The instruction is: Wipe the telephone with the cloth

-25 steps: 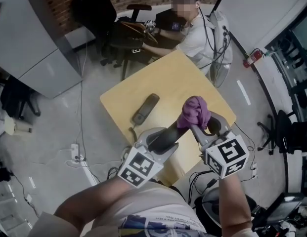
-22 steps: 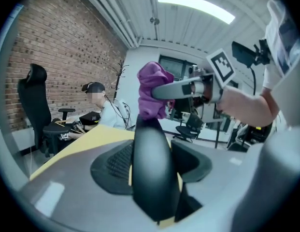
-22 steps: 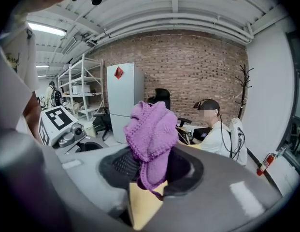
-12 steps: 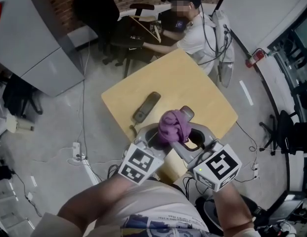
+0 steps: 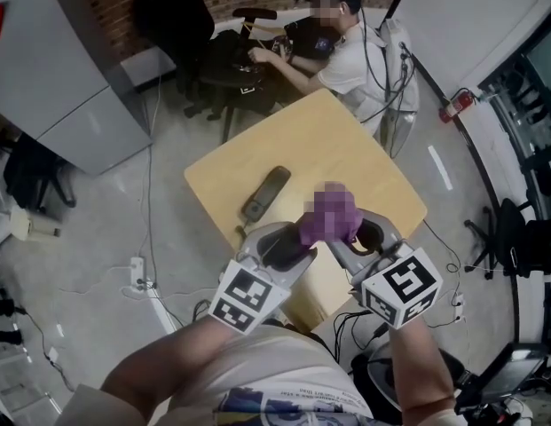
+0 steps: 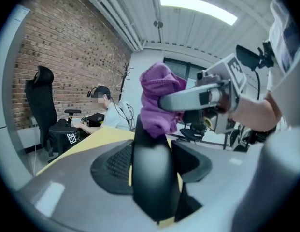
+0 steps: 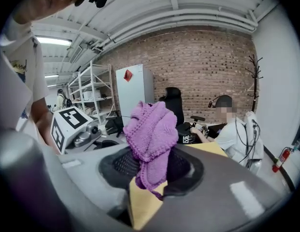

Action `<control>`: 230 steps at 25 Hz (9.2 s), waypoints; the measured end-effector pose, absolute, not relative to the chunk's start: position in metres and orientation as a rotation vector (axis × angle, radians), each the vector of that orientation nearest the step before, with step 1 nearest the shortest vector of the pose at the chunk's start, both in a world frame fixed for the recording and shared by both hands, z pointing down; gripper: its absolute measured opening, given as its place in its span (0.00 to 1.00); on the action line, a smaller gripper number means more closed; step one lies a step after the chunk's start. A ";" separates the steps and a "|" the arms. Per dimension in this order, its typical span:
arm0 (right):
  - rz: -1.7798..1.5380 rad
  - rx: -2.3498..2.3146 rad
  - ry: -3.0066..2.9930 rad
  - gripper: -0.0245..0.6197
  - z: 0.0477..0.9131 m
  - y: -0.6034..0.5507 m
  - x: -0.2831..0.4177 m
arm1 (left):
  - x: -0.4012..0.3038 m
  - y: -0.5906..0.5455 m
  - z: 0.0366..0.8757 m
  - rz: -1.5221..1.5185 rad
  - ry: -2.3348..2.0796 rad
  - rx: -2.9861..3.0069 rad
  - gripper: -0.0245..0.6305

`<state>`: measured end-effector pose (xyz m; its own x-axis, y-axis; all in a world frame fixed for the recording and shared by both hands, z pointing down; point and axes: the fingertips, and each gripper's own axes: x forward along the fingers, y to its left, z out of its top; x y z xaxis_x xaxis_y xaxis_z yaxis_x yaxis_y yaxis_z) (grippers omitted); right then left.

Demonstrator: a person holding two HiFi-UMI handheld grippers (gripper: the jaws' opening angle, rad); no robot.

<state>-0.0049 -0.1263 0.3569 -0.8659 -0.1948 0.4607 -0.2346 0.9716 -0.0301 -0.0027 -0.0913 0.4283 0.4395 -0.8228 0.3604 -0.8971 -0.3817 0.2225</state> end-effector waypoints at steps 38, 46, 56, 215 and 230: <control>0.270 0.614 -2.604 0.23 0.384 -0.167 0.004 | -0.073 -0.081 0.426 -0.443 -1.097 1.935 0.43; 0.288 0.581 -2.525 0.23 0.414 -0.139 -0.014 | -0.083 -0.083 0.415 -0.598 -0.921 1.842 0.43; 0.202 0.473 -2.495 0.23 0.426 -0.089 -0.049 | -0.087 -0.091 0.408 -0.755 -0.735 1.719 0.43; 0.111 0.527 -2.172 0.23 0.481 -0.073 0.050 | -0.140 -0.171 0.592 0.304 -1.479 1.885 0.43; 0.128 0.524 -2.157 0.23 0.480 -0.079 0.050 | -0.137 -0.175 0.634 0.678 -1.522 1.928 0.43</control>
